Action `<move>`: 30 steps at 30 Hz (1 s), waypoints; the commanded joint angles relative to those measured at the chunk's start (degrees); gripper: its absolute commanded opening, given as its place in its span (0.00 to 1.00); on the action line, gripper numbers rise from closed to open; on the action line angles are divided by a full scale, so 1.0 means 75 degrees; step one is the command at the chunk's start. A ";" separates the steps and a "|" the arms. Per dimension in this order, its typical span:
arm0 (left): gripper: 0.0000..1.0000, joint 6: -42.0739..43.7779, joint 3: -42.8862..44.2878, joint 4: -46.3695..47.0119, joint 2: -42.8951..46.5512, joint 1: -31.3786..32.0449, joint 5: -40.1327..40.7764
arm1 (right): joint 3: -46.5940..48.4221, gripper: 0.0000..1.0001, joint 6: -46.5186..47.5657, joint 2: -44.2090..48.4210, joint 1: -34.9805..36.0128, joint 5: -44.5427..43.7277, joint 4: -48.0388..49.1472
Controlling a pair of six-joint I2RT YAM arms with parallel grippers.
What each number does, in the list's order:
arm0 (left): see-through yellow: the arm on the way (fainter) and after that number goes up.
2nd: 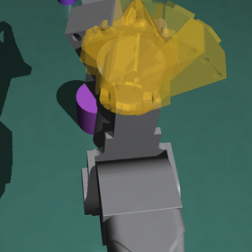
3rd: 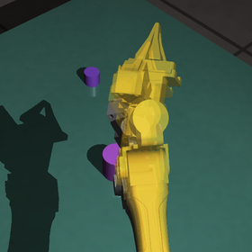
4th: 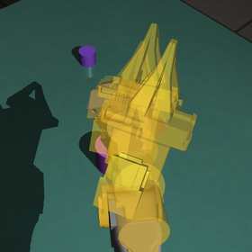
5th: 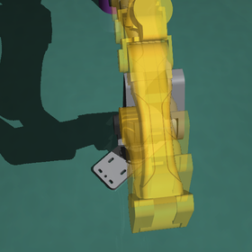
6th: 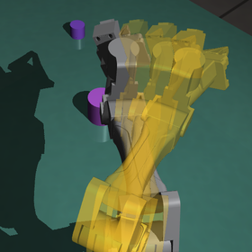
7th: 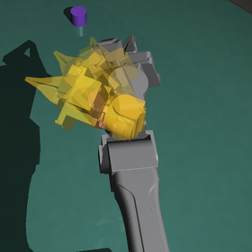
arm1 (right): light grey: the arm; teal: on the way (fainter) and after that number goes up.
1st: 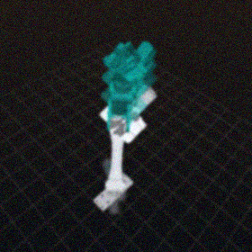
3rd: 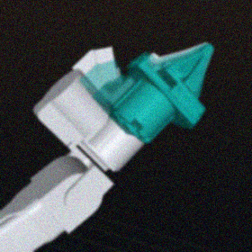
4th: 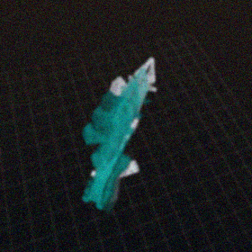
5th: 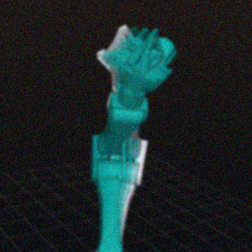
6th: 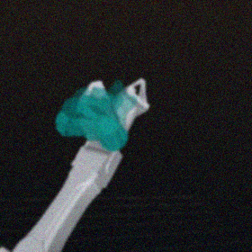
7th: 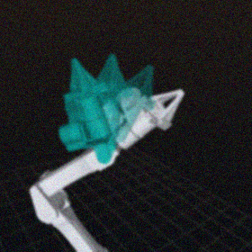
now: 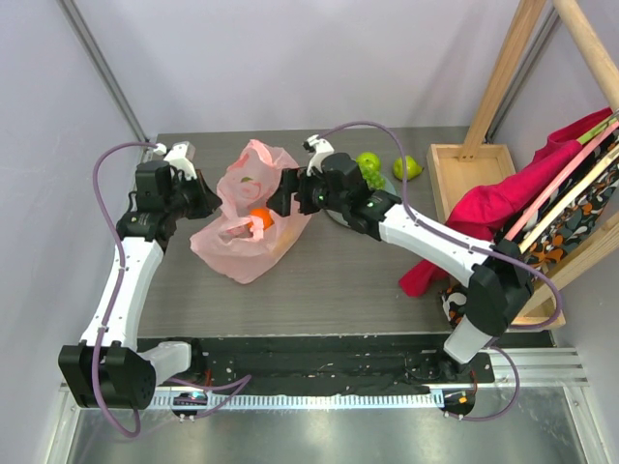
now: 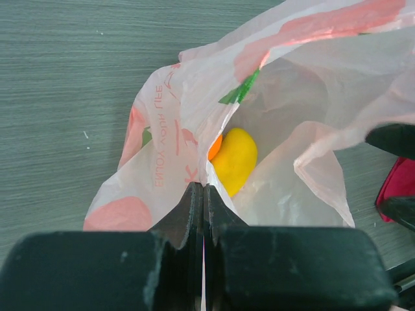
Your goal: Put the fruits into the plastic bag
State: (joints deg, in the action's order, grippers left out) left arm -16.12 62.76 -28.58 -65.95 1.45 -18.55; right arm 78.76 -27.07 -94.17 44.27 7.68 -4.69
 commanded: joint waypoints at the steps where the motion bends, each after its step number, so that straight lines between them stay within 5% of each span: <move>1: 0.00 0.0063 0.0057 0.0131 0.0099 -0.0041 0.0117 | -0.0316 0.96 -0.0105 0.1222 -0.0032 0.0475 0.1093; 8: 0.00 0.0075 0.0046 0.0131 0.0110 -0.0041 0.0152 | -0.1243 0.95 0.0269 0.2781 -0.0195 -0.0272 0.1691; 14: 0.00 0.0075 0.0046 0.0119 0.0133 -0.0041 0.0140 | -0.1292 0.94 0.0609 0.3264 -0.0337 -0.3517 0.0979; 18: 0.00 0.0087 0.0046 0.0131 0.0157 -0.0041 0.0164 | -0.0414 0.94 0.0575 0.2375 -0.0336 -0.4598 0.0145; 30: 0.00 0.0098 0.0034 0.0154 0.0204 -0.0041 0.0164 | 0.1988 1.00 -0.0290 -0.1280 -0.0535 -0.5865 0.0355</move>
State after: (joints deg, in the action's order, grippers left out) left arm -16.08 62.76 -28.60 -65.95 1.43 -17.72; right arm 85.27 -24.99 -99.00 41.52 -30.33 -3.66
